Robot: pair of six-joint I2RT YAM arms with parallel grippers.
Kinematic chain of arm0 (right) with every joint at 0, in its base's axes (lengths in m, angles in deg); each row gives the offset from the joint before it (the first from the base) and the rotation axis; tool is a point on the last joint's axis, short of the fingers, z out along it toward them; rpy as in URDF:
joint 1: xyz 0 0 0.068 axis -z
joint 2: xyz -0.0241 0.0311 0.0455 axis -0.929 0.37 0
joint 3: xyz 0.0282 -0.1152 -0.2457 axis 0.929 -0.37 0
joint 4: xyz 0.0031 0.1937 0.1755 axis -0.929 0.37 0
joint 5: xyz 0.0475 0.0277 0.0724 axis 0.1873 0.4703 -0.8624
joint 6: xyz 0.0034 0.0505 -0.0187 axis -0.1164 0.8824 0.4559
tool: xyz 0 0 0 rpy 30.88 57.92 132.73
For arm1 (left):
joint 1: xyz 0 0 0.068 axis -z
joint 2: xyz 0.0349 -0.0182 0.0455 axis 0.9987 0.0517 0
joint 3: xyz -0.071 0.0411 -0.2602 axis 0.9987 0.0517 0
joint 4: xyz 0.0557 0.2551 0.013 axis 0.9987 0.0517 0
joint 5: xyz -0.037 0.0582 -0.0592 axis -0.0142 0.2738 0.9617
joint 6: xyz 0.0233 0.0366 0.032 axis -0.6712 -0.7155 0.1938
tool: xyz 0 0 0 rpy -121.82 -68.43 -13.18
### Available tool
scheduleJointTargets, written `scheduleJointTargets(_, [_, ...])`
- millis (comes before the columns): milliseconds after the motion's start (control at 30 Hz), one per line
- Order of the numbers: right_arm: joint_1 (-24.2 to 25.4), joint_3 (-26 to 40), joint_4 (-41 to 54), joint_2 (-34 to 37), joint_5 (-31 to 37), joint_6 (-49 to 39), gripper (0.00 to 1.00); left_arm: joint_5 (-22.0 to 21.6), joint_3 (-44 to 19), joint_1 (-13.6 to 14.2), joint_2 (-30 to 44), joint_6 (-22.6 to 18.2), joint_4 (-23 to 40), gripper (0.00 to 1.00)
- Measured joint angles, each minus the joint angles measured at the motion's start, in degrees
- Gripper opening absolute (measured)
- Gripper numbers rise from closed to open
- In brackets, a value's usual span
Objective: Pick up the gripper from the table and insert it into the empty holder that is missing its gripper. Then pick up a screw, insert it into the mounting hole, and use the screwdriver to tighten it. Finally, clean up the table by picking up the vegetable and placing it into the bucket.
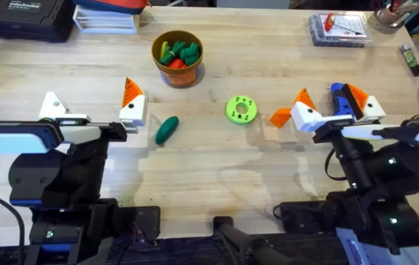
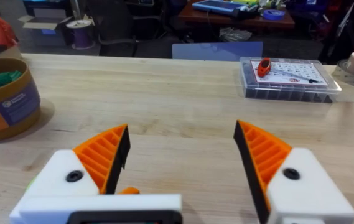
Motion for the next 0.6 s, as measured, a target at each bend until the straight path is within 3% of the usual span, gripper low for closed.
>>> scheduleJointTargets(600, [0.0,0.8,-0.7,0.1,-1.5,-2.1,0.994,0.9,-0.2,0.0,0.0,0.7,0.6,0.985])
